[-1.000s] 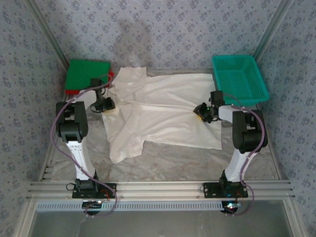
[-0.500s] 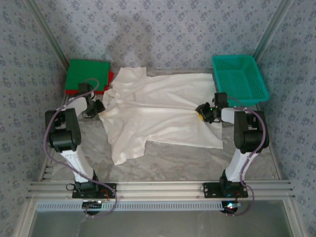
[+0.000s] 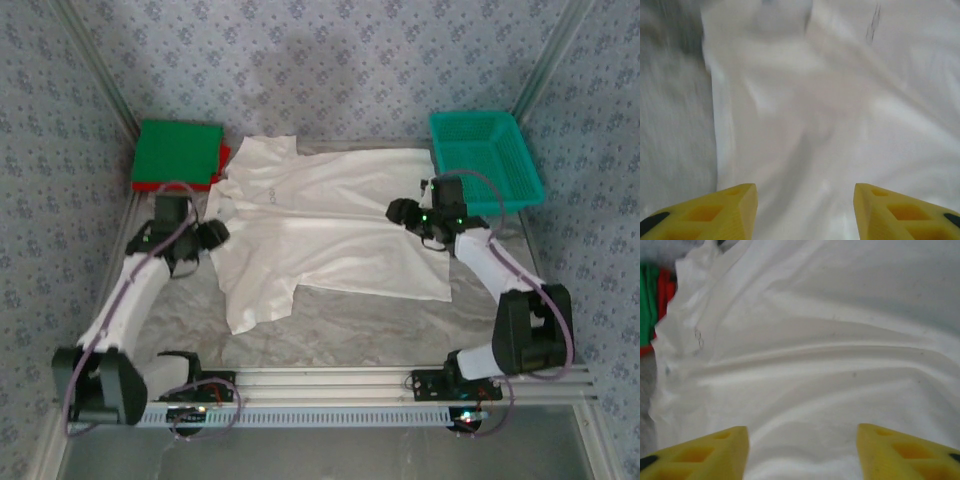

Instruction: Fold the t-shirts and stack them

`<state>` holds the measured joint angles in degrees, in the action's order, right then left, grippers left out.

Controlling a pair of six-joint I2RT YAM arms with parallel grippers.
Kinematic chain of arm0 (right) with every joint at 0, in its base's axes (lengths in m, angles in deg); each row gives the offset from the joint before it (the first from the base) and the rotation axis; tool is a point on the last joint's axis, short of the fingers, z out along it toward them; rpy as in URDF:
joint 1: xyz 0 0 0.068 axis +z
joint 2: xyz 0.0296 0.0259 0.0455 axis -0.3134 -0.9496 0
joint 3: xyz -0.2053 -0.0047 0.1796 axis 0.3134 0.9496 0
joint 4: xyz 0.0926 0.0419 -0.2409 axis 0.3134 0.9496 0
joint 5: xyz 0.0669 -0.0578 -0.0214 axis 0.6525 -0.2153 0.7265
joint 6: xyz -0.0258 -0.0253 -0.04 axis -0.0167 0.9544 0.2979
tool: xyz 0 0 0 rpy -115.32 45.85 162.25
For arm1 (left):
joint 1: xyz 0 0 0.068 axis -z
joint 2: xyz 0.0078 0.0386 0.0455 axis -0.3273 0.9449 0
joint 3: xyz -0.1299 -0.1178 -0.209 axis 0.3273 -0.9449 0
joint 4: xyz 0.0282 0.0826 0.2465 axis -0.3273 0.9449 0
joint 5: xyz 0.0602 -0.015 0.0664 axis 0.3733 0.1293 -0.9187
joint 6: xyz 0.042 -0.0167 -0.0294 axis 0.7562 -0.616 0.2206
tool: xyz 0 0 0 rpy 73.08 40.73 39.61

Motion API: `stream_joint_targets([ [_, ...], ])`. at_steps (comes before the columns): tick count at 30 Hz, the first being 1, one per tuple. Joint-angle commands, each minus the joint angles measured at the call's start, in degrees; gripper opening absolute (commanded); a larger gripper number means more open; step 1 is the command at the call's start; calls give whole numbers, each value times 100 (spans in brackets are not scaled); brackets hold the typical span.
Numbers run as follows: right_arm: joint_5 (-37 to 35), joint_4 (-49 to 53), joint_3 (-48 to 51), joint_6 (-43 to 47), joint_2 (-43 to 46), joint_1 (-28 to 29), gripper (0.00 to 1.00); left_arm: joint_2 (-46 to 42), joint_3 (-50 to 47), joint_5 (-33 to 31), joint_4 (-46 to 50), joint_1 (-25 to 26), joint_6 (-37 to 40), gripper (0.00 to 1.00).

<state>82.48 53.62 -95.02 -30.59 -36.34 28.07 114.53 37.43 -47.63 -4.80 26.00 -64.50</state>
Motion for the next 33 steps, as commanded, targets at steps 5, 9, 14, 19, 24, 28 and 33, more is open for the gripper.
stream_joint_targets([
  [5,-207,-544,1357,947,666,441,73,-1677,-736,-398,2687,1056,-1861,59],
  [9,-482,-459,1428,1073,662,548,73,-1640,-1208,-386,2676,2019,-2639,60],
  [14,-369,-738,1505,1091,546,546,73,-1512,-2014,154,1372,2576,-2955,59],
  [19,-182,-976,1508,1051,378,580,74,-1099,-2278,195,675,2881,-2941,58],
  [24,-178,-998,1490,1042,293,583,74,-933,-2304,-79,388,2876,-2759,60],
  [28,-249,-956,1482,1051,241,580,74,-800,-2191,-192,515,2738,-2518,61],
  [33,-227,-906,1352,1040,28,578,74,-774,-2082,-243,977,2527,-2381,60],
])
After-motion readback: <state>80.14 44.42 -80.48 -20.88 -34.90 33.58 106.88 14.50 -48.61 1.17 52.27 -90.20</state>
